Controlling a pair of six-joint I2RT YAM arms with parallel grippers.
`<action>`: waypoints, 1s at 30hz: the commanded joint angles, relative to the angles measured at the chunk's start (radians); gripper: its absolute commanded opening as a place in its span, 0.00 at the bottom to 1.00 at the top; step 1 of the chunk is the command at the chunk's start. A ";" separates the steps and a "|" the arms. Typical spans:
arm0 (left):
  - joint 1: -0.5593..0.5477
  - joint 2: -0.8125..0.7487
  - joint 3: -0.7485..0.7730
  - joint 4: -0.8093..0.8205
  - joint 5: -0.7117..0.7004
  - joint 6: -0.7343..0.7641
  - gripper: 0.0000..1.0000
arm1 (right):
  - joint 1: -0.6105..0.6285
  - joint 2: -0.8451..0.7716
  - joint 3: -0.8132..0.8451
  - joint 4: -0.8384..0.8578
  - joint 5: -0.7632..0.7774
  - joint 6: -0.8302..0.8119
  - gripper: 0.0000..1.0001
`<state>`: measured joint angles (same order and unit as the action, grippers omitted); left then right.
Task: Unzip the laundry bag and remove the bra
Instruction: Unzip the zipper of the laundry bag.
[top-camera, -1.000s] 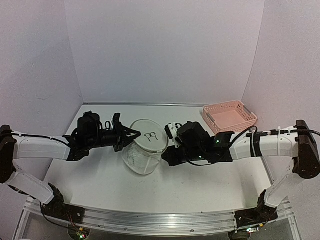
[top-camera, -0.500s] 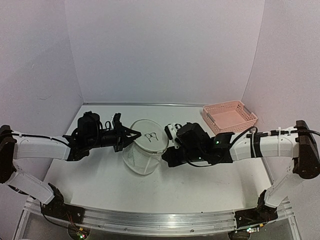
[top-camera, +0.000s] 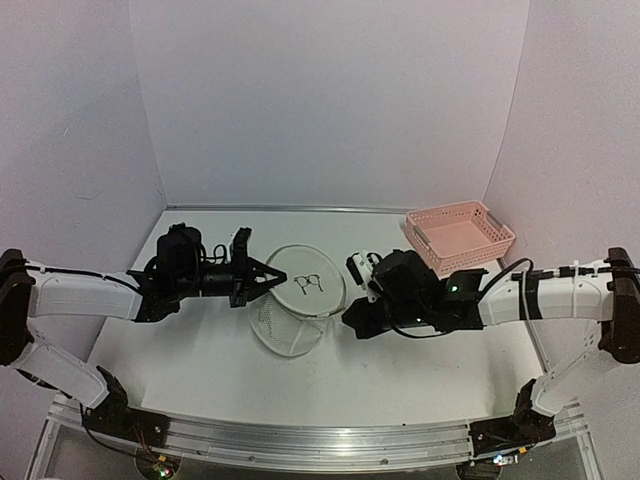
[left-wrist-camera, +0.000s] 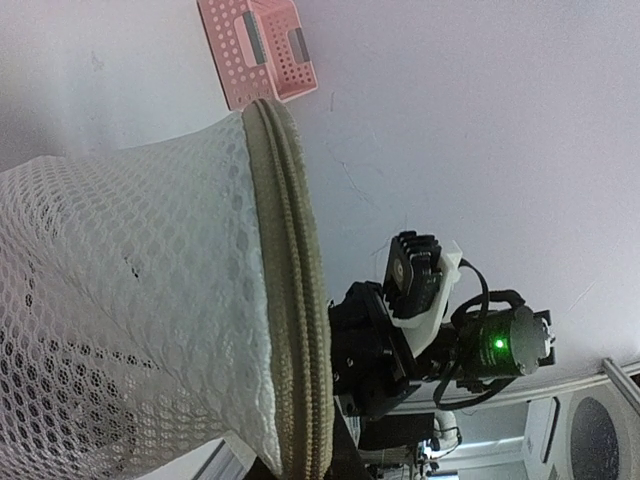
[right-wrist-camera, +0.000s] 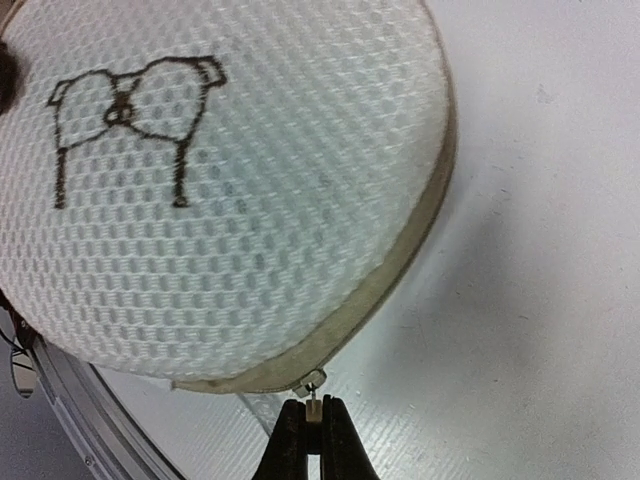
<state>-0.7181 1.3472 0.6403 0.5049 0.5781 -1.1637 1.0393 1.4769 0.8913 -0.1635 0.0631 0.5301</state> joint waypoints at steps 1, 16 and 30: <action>0.002 0.012 0.060 0.044 0.091 0.061 0.00 | -0.041 -0.070 -0.044 -0.008 -0.002 -0.014 0.00; 0.003 0.173 0.184 0.042 0.217 0.121 0.00 | -0.052 -0.140 -0.129 0.019 -0.124 -0.062 0.00; 0.055 0.417 0.391 -0.006 0.291 0.163 0.14 | 0.006 -0.152 -0.112 0.052 -0.069 0.013 0.00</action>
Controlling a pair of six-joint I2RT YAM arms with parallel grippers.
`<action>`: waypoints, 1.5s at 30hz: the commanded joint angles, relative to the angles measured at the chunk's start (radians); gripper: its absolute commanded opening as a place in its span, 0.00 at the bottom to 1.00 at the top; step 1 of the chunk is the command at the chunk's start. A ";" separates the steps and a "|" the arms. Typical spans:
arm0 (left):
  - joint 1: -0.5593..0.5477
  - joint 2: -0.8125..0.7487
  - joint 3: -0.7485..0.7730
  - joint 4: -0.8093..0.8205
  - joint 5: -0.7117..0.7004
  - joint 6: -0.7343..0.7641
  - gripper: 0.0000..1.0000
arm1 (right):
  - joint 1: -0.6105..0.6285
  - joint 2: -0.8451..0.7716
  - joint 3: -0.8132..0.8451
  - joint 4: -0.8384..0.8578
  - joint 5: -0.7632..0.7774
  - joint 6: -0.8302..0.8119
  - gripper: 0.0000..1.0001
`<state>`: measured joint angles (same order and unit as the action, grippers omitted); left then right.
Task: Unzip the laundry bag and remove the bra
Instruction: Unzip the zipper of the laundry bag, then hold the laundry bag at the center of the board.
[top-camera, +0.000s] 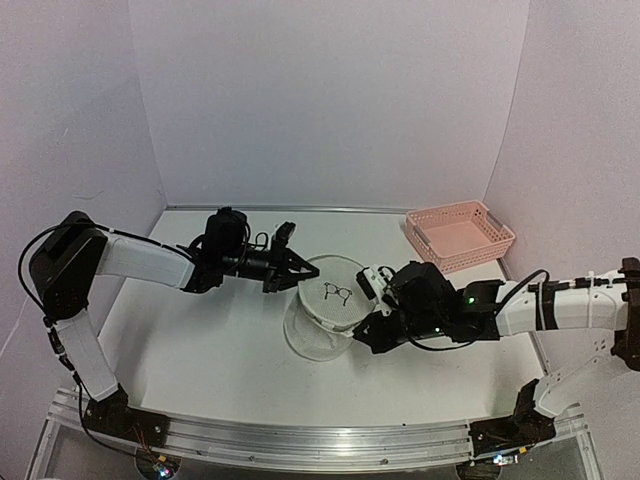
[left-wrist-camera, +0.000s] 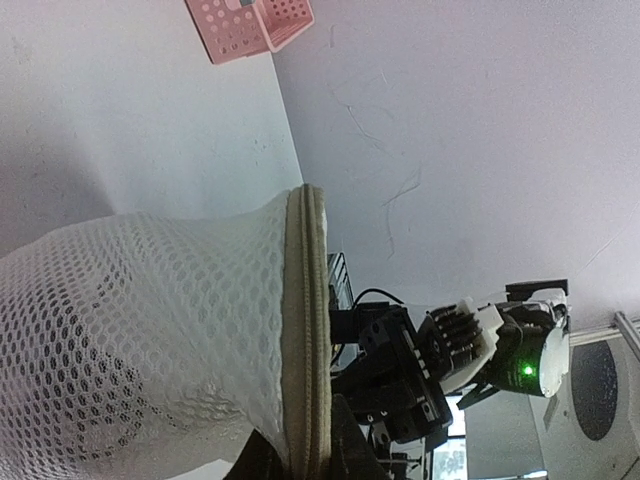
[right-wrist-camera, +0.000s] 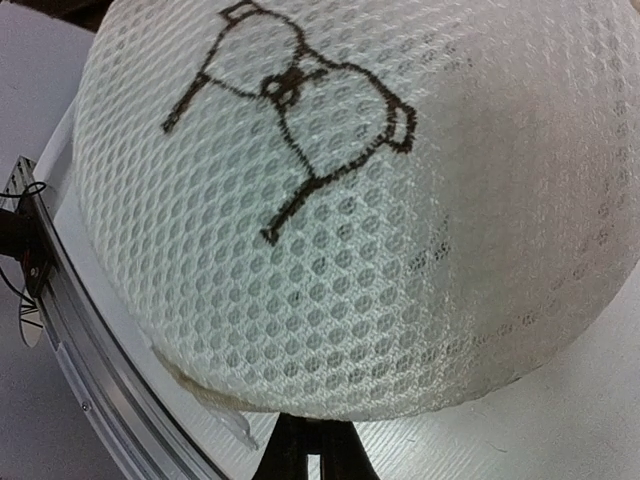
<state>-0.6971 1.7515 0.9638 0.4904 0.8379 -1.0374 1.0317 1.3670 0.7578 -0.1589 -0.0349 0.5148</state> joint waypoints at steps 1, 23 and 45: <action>0.044 0.015 0.069 -0.001 0.030 0.041 0.16 | 0.014 -0.046 0.023 0.047 0.033 0.031 0.00; 0.087 -0.369 -0.071 -0.558 -0.283 0.267 0.69 | 0.053 0.166 0.207 0.143 0.004 0.064 0.00; 0.006 -0.380 -0.231 -0.301 -0.239 0.030 0.75 | 0.111 0.287 0.307 0.151 -0.038 0.032 0.00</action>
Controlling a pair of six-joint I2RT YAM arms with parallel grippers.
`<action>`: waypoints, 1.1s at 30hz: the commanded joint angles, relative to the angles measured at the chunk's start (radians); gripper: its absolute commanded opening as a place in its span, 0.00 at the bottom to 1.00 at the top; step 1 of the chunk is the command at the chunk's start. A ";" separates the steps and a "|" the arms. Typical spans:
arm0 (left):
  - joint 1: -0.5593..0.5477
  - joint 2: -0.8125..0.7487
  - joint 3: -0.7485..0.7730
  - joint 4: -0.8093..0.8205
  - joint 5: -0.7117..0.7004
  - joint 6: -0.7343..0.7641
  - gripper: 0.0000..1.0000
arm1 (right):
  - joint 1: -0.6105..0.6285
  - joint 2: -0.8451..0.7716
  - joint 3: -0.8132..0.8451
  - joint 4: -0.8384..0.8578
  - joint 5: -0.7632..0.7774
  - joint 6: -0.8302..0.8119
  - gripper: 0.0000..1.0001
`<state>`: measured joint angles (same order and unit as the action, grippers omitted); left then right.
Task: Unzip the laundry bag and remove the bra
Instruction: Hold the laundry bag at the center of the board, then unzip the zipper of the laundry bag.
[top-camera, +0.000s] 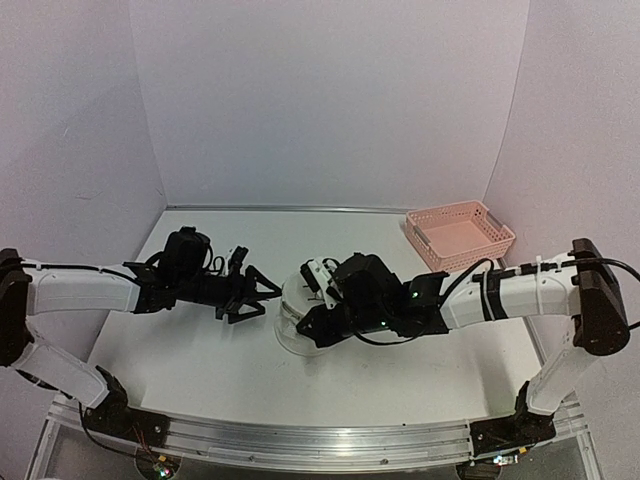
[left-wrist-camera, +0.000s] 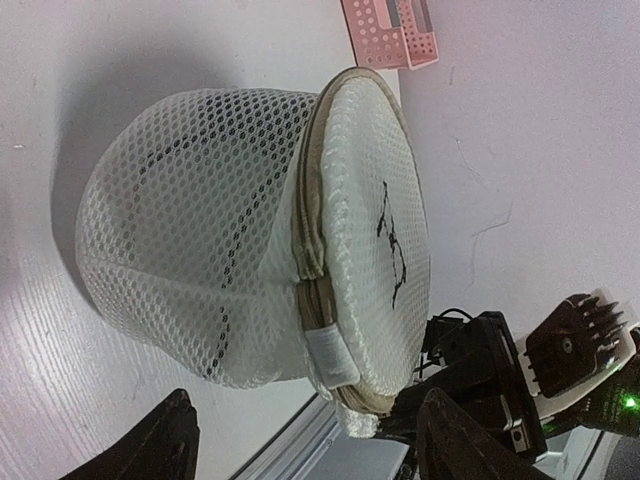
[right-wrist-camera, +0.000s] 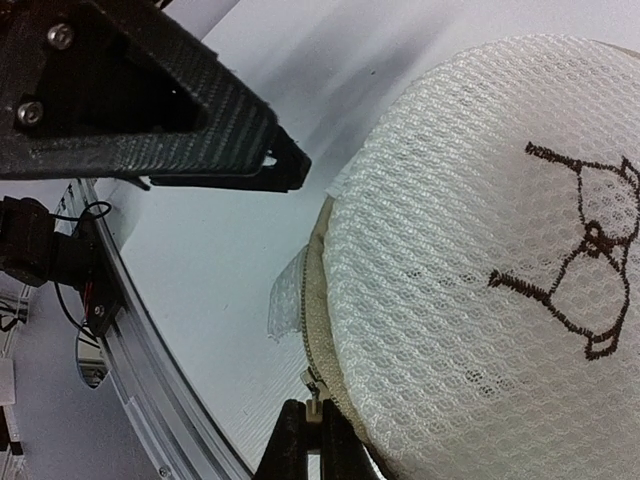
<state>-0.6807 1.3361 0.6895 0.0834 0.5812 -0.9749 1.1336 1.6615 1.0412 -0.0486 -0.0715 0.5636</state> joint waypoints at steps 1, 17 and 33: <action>-0.014 0.047 0.054 0.110 0.018 -0.033 0.75 | 0.010 -0.009 0.021 0.041 -0.001 -0.017 0.00; -0.073 0.193 0.161 0.134 0.049 -0.026 0.44 | 0.020 -0.029 -0.011 0.041 0.021 -0.015 0.00; -0.077 0.183 0.174 0.139 0.053 -0.011 0.00 | 0.023 -0.100 -0.127 0.035 0.071 0.010 0.00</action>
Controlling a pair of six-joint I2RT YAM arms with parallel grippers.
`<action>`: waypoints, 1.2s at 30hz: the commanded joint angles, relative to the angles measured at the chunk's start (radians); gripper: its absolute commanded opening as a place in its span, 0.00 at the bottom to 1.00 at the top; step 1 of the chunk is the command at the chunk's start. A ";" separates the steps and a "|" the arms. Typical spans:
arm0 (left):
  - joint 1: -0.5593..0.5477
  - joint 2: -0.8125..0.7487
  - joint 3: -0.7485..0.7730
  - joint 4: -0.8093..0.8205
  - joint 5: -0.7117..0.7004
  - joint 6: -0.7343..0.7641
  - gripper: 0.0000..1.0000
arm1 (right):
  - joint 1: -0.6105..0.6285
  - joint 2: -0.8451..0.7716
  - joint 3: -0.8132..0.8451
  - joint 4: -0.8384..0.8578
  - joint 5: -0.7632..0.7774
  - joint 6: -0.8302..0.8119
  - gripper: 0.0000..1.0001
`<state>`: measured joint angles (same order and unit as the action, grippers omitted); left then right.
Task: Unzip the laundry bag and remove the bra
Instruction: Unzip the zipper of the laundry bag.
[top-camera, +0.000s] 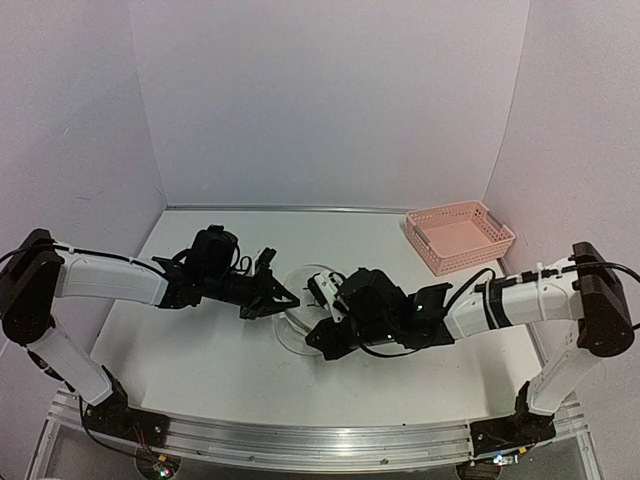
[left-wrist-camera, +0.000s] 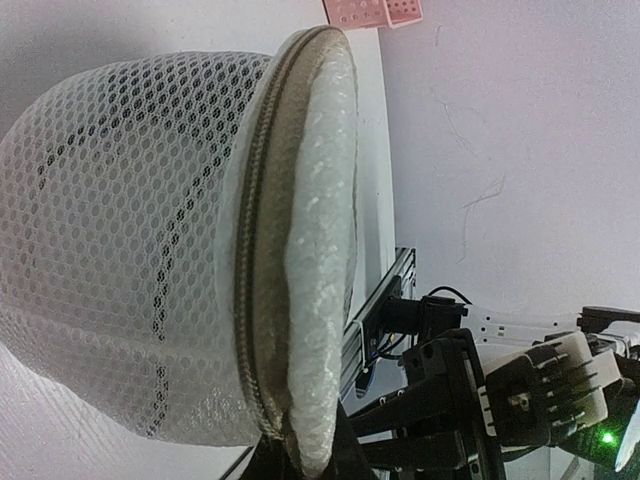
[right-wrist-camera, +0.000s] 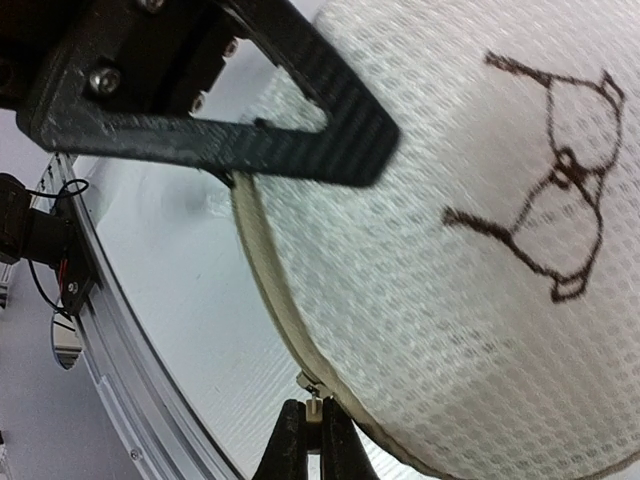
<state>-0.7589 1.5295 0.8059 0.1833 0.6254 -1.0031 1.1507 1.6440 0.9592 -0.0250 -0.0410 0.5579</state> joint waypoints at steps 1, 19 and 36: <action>0.002 -0.011 0.062 0.039 0.016 0.026 0.00 | 0.006 -0.095 -0.063 0.009 0.063 0.020 0.00; -0.017 0.003 0.157 0.036 0.146 0.145 0.00 | -0.110 -0.255 -0.224 -0.069 0.257 -0.058 0.00; 0.047 0.115 0.394 -0.372 0.075 0.406 0.00 | -0.074 -0.231 -0.214 0.016 0.108 -0.106 0.00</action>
<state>-0.7444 1.6161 1.0943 -0.0910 0.7315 -0.6952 1.0386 1.4071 0.7300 -0.0837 0.1249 0.4381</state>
